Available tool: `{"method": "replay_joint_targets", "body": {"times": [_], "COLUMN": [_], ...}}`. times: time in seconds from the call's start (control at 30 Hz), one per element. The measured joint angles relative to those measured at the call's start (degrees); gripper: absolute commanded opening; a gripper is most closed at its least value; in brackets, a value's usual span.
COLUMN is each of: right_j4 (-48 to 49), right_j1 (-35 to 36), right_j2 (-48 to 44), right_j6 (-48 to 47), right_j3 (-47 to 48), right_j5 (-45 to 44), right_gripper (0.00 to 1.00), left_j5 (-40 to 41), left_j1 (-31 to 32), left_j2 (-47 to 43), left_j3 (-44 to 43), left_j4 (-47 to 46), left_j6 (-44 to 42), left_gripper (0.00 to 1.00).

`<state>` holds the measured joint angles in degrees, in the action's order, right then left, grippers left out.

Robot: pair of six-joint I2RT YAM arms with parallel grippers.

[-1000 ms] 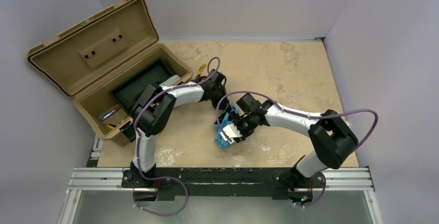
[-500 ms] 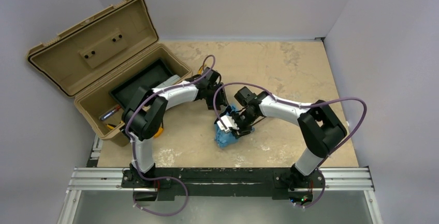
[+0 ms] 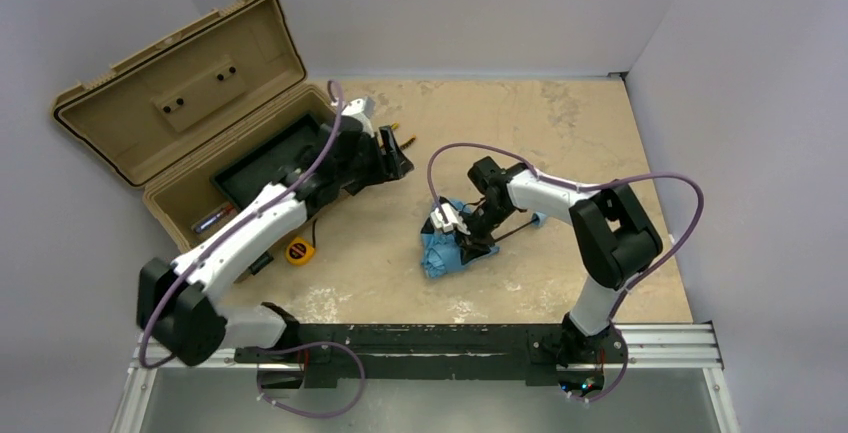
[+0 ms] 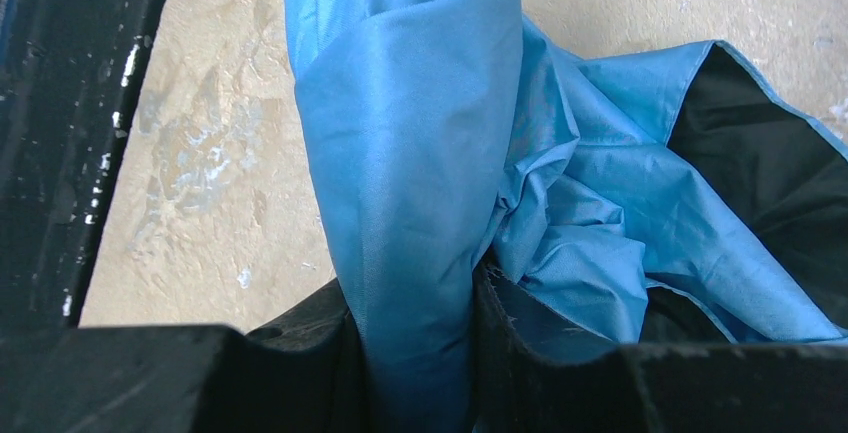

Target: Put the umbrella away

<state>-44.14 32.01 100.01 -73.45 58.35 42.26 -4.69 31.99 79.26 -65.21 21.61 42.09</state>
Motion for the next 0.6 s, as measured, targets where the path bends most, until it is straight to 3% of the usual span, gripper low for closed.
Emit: {"method": "replay_joint_targets", "body": {"times": [0.07,0.17,0.33,0.5,0.6], "right_j4": [-1.4,-3.6,-6.8,-10.8,-12.6], "right_j1": [-1.0,-2.1,-3.5,-5.3,-5.9], "right_j2": [1.3,3.5,6.6,10.1,11.5], "right_j6": [0.0,0.2,0.5,0.6,0.9], "right_j3": [1.0,2.6,5.1,7.7,8.7], "right_j5": [1.1,2.9,5.2,8.0,8.9], "right_gripper": [0.00,0.00,0.00,0.00,0.00], "left_j5": [2.7,5.0,-7.5,-7.7,-4.8], "left_j1": [-0.2,-0.8,-1.1,17.9,24.5], "left_j2": [-6.5,-17.2,-28.3,-28.1,-23.5], "left_j3": [3.8,12.3,29.8,36.7,37.0], "left_j4": [-1.6,-6.0,-23.3,-27.9,-30.1], "left_j6": [-2.5,-5.4,-18.1,-40.5,-49.7], "left_gripper": [0.92,0.91,1.00,1.00,1.00]}}
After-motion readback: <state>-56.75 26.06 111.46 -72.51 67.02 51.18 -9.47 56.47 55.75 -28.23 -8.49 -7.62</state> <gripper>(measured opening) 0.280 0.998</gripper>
